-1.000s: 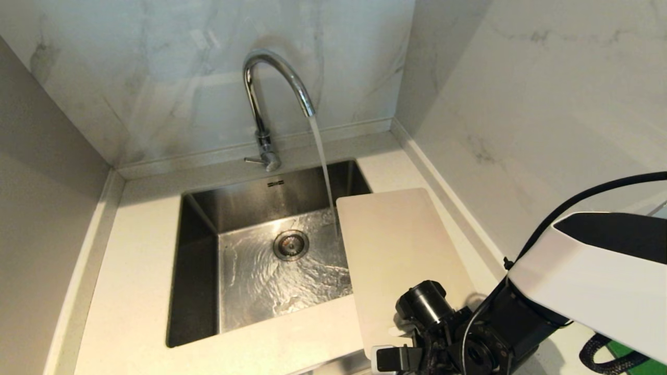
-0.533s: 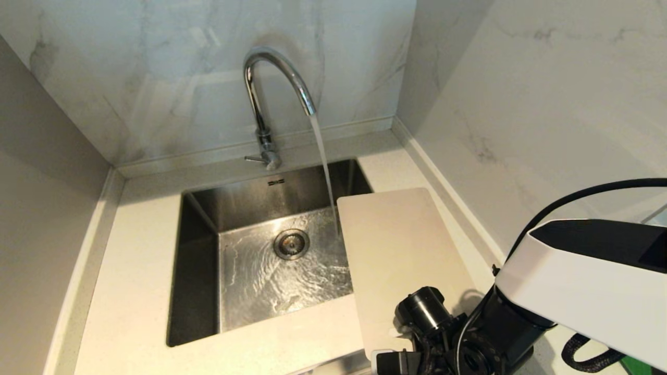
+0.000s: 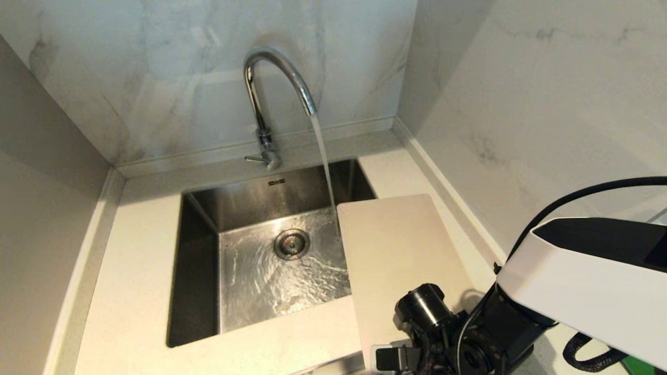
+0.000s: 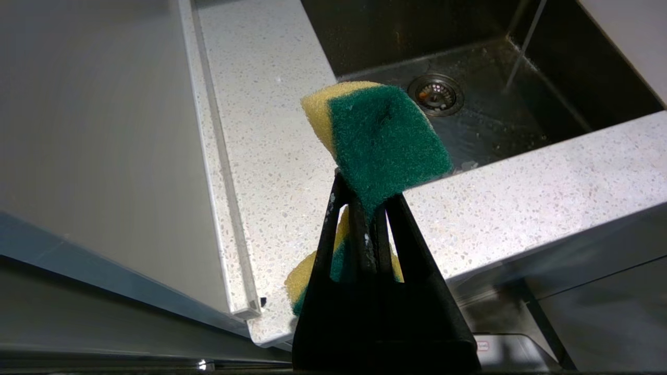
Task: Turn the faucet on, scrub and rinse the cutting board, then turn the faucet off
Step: Pick up the cutting board
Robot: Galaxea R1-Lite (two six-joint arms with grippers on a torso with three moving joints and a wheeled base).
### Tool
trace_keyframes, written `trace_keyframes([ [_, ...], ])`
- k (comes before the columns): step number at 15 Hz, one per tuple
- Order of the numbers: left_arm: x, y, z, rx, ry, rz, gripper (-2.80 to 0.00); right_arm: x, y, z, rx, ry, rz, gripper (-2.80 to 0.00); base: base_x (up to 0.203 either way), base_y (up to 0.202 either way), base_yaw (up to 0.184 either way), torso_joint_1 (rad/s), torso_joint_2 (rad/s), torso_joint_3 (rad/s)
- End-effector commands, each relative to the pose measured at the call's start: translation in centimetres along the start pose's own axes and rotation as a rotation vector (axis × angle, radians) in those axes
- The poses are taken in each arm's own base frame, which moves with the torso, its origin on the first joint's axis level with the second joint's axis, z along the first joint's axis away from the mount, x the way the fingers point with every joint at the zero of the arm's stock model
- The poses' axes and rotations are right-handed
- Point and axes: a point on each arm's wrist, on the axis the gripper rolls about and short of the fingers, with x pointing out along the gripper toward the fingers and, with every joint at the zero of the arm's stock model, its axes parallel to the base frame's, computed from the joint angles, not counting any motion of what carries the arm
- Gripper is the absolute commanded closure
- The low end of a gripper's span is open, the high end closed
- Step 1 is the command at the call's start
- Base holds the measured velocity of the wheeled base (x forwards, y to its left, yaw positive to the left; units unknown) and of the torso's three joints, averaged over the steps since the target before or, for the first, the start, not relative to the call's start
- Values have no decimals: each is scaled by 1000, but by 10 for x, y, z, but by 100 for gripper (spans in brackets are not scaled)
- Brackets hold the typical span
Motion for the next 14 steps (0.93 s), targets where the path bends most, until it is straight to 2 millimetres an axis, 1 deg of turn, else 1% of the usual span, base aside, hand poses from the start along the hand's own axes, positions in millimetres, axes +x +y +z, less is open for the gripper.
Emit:
trace_keyframes([
  [1,0,0,-1,0,4,0,0,-4,-1,0,-5,-6,-13,0,0,0,0,0,0,0],
  [3,0,0,0,0,2,0,0,-9,-2,0,-14,-12,-25,0,0,0,0,0,0,0],
  [6,0,0,0,-1,1,0,0,-22,-3,-2,-20,-19,-56,0,0,0,0,0,0,0],
  [10,0,0,-1,0,4,0,0,-52,-11,-2,-21,-51,-152,0,0,0,0,0,0,0],
  [14,0,0,-1,0,3,0,0,-87,-12,-9,-50,-59,-262,0,0,0,0,0,0,0],
])
